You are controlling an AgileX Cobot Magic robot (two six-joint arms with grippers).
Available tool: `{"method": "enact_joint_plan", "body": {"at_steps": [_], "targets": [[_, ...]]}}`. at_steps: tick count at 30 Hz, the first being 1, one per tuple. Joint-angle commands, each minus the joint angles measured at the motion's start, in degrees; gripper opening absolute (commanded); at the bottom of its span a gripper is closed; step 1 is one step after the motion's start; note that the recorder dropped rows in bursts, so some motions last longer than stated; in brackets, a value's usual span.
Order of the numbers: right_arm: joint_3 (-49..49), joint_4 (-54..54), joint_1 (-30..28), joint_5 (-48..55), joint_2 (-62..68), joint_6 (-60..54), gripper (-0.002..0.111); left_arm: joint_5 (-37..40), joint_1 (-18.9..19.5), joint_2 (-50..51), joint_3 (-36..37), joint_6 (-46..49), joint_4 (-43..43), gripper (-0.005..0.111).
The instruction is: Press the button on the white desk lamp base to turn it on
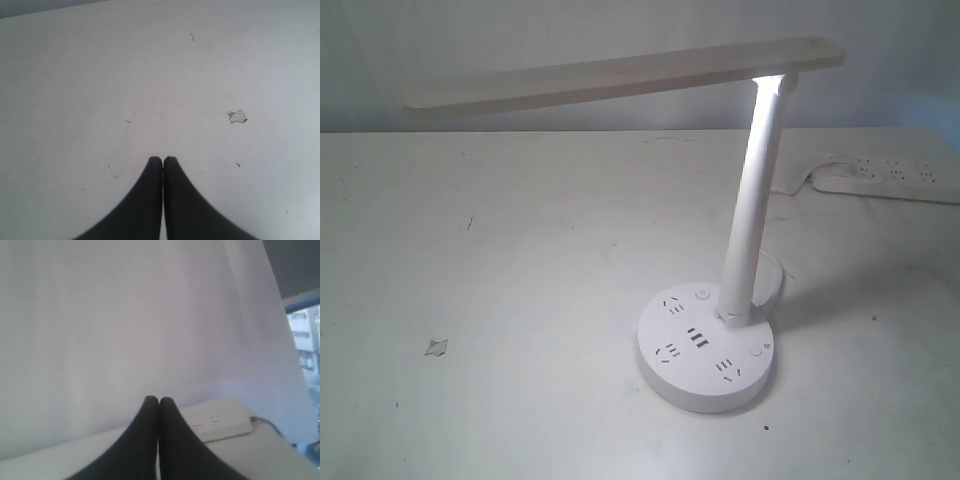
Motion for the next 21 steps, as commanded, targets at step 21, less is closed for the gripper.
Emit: {"method": "enact_joint_plan", "body": {"at_steps": [21], "targets": [[0.1,2.2,-0.2,23.4,-0.3,-31.8,0.0,0.1,0.0,-0.2,0.1,0.0,-0.2,0.0]]}}
